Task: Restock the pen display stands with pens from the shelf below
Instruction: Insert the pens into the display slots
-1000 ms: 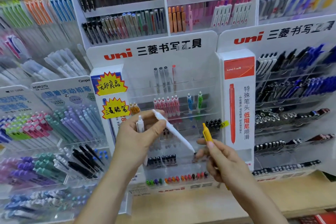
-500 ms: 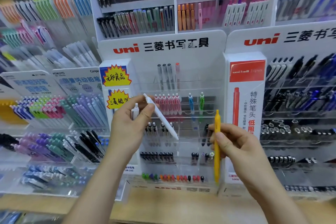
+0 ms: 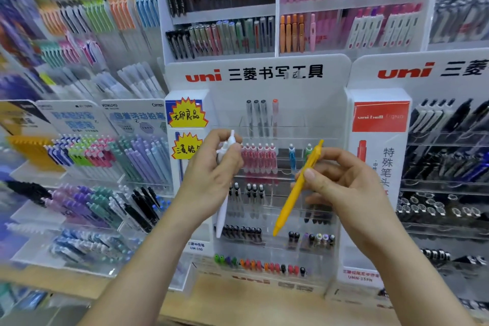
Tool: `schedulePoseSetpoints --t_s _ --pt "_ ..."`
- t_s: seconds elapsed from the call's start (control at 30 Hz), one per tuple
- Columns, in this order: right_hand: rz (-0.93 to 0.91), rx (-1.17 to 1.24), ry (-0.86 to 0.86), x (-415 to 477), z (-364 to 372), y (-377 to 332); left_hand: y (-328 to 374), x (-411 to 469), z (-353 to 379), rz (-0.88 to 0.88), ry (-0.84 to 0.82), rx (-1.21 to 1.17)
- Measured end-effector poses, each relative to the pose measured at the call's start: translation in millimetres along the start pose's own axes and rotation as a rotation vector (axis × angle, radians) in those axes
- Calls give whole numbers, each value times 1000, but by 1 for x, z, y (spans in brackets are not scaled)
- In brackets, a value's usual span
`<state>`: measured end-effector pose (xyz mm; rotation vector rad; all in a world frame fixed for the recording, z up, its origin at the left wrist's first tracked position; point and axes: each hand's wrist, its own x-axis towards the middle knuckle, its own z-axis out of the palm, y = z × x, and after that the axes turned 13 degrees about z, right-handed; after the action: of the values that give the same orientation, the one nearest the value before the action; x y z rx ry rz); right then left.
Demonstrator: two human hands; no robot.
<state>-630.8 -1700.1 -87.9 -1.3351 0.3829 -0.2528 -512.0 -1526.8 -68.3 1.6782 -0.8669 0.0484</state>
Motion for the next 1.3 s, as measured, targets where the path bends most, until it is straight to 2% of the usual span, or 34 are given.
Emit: schedulePoseSetpoints --t_s 0.17,0.33,0.63,0.77,0.9,1.03,1.3 --pt "-40 -1 -86 14 38 -9 -8 -10 -38 -34 60 -155" --pt "-98 -34 -187 26 121 -24 -31 -36 -107 -101 117 -103" --pt "-352 -120 -111 65 316 -16 -98 -101 -269 -165 122 24" --pt "-360 -201 -87 89 395 -2 -124 -119 -336 -214 100 78" --pt "-401 -479 -44 125 464 13 -151 -127 -389 -288 107 110" --pt "-442 -749 -65 162 517 20 -175 -116 -429 -279 120 174" --pt "-551 -1345 -47 219 558 51 -211 -52 -481 -191 143 229"
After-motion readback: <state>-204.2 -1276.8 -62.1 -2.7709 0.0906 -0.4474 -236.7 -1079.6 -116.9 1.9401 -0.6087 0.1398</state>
